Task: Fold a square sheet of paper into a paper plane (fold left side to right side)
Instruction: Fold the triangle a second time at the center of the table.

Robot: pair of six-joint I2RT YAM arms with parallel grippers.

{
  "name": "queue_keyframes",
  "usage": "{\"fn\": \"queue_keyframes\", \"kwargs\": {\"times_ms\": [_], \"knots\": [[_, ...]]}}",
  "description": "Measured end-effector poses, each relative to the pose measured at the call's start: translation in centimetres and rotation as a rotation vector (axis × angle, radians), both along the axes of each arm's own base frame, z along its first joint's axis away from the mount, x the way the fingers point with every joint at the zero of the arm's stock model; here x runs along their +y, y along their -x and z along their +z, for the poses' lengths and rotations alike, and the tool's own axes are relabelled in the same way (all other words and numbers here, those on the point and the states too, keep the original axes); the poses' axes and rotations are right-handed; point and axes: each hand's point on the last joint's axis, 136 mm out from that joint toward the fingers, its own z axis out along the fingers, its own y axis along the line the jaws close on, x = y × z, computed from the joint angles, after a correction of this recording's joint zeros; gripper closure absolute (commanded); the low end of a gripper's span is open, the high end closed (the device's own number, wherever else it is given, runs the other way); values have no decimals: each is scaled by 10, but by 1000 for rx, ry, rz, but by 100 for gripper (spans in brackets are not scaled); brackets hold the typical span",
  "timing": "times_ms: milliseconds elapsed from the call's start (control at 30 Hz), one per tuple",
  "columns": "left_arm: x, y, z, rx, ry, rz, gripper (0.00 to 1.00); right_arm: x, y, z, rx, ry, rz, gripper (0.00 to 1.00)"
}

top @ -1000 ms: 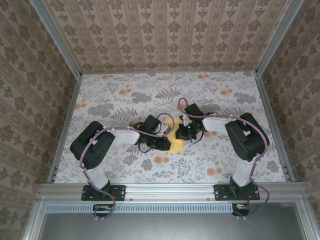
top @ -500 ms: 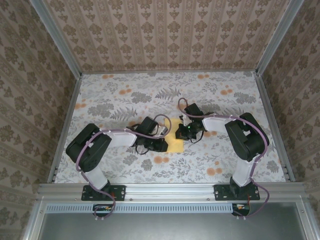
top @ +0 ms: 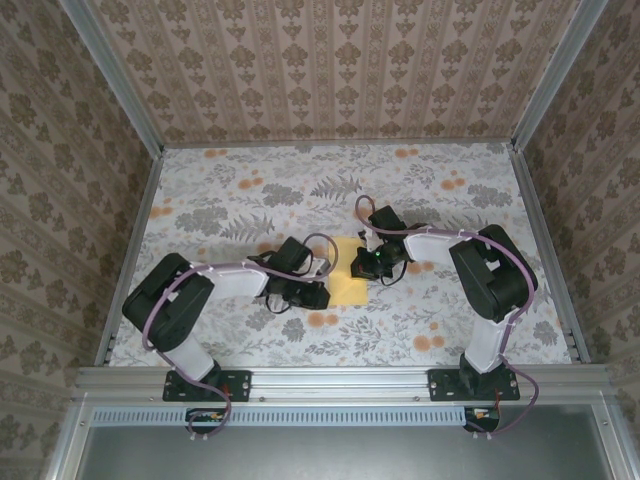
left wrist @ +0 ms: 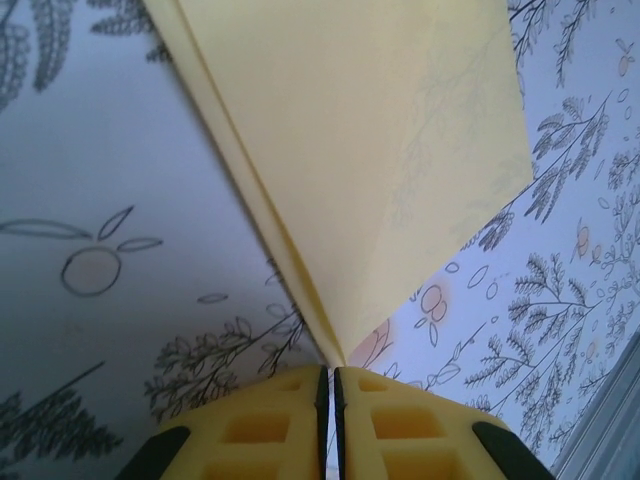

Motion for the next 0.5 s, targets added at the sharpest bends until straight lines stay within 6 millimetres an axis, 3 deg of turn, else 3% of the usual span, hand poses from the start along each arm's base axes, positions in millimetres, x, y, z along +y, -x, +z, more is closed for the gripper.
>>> {"fn": "queue_keyframes", "kwargs": {"times_ms": [133, 300, 500], "knots": [[6, -1, 6, -3, 2, 16, 81, 1, 0, 0, -1, -4, 0, 97], [9, -19, 27, -41, 56, 64, 66, -1, 0, 4, -30, -11, -9, 77], [1, -45, 45, -74, 129, 103, 62, -16, -9, 38, -176, 3, -52, 53]]}}
